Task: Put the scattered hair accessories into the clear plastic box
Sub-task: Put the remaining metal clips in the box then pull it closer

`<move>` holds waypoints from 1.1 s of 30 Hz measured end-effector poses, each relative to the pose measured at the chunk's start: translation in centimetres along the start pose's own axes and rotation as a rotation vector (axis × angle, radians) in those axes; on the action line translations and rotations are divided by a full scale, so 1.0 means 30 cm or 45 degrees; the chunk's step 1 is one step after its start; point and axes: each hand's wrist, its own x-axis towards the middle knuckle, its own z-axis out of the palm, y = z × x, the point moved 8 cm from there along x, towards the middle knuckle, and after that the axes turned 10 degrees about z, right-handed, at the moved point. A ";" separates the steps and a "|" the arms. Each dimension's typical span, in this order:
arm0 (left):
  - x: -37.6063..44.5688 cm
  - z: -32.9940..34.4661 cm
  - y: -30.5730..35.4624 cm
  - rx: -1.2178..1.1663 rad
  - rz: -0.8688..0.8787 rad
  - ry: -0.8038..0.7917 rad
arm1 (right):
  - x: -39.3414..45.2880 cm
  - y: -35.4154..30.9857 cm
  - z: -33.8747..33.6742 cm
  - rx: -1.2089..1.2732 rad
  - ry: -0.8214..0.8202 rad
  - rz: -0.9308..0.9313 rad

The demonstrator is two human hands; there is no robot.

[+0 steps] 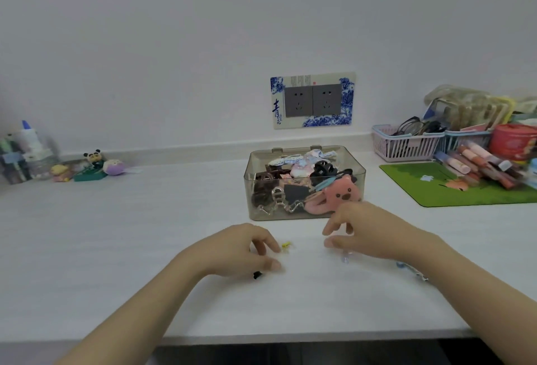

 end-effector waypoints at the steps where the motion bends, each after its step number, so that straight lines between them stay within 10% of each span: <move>1: -0.006 0.007 -0.002 0.000 -0.002 -0.007 | -0.013 0.015 0.017 -0.047 -0.036 0.035; 14: 0.043 -0.014 0.010 -0.167 0.059 0.473 | -0.048 0.054 0.057 0.238 -0.020 0.142; 33: 0.149 0.018 0.031 -0.213 0.029 0.360 | -0.040 0.087 0.043 0.586 -0.001 0.158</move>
